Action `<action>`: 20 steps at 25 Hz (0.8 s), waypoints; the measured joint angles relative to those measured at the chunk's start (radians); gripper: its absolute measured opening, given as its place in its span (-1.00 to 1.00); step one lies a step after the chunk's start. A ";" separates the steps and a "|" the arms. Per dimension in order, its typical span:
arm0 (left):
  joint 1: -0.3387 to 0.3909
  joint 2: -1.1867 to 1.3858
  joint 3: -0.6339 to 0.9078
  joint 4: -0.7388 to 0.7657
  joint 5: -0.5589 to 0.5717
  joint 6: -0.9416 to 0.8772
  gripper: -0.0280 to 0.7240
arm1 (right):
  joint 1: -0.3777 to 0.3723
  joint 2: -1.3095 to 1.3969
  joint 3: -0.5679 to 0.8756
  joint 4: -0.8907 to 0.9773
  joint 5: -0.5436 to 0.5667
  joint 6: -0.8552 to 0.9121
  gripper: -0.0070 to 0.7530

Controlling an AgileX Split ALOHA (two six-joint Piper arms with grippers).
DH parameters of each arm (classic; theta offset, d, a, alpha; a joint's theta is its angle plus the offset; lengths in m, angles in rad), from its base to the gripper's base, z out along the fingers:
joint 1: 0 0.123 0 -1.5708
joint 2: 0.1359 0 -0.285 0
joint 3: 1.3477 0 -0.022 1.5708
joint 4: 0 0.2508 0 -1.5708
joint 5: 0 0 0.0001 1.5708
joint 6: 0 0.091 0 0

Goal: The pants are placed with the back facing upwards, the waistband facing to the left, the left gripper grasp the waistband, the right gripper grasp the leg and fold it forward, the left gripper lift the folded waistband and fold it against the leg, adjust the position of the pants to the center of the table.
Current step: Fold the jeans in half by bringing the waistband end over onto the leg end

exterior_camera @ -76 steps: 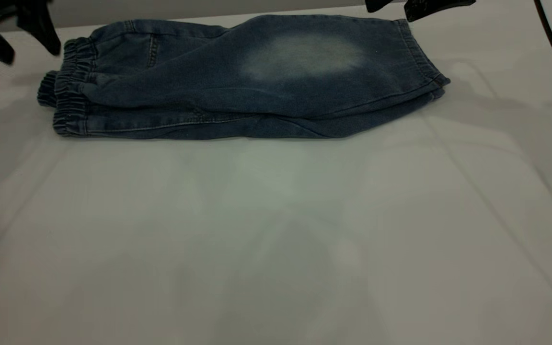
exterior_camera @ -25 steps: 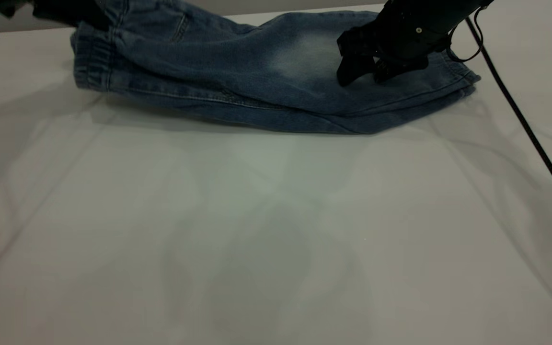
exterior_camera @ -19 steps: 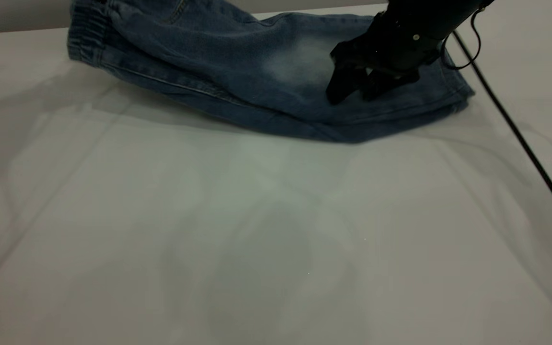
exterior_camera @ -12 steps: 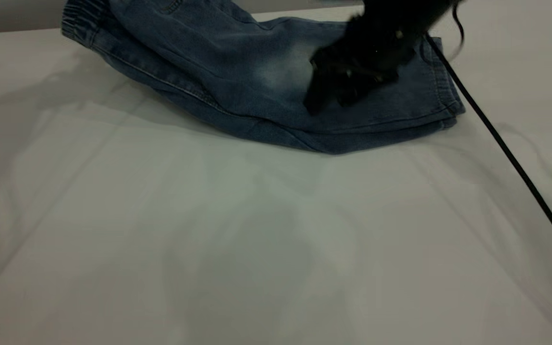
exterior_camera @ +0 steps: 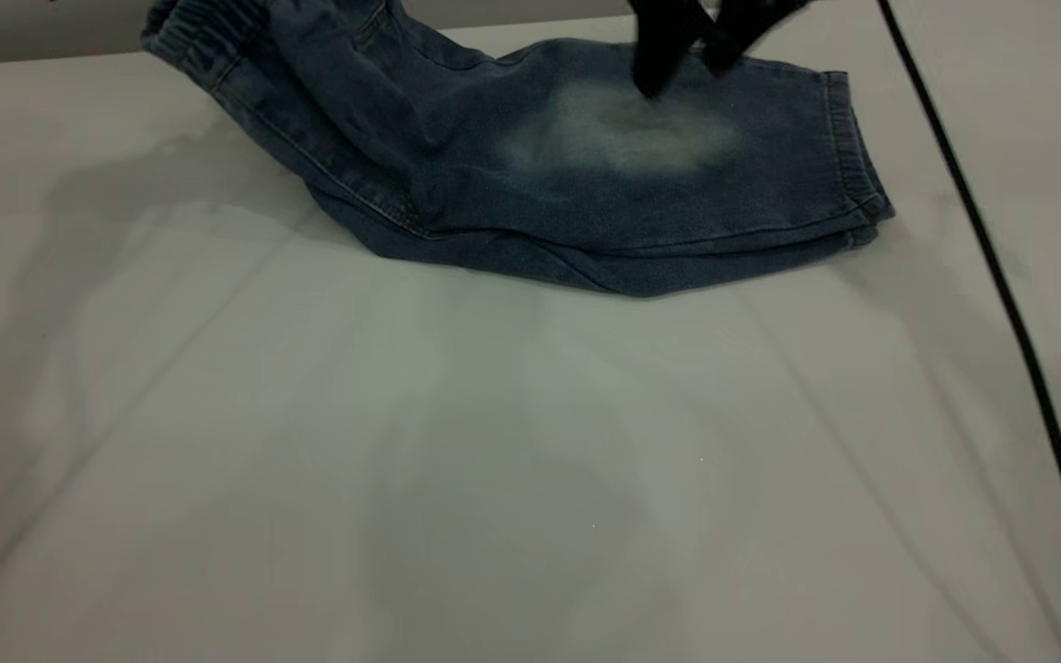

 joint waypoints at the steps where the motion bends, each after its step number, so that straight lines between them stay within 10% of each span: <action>1: -0.009 0.000 -0.005 -0.003 0.004 -0.001 -0.72 | 0.000 0.013 -0.002 -0.046 0.010 0.028 0.14; 20: -0.258 0.002 -0.178 0.000 -0.004 -0.023 -0.72 | 0.000 0.099 -0.007 -0.114 -0.016 0.094 0.14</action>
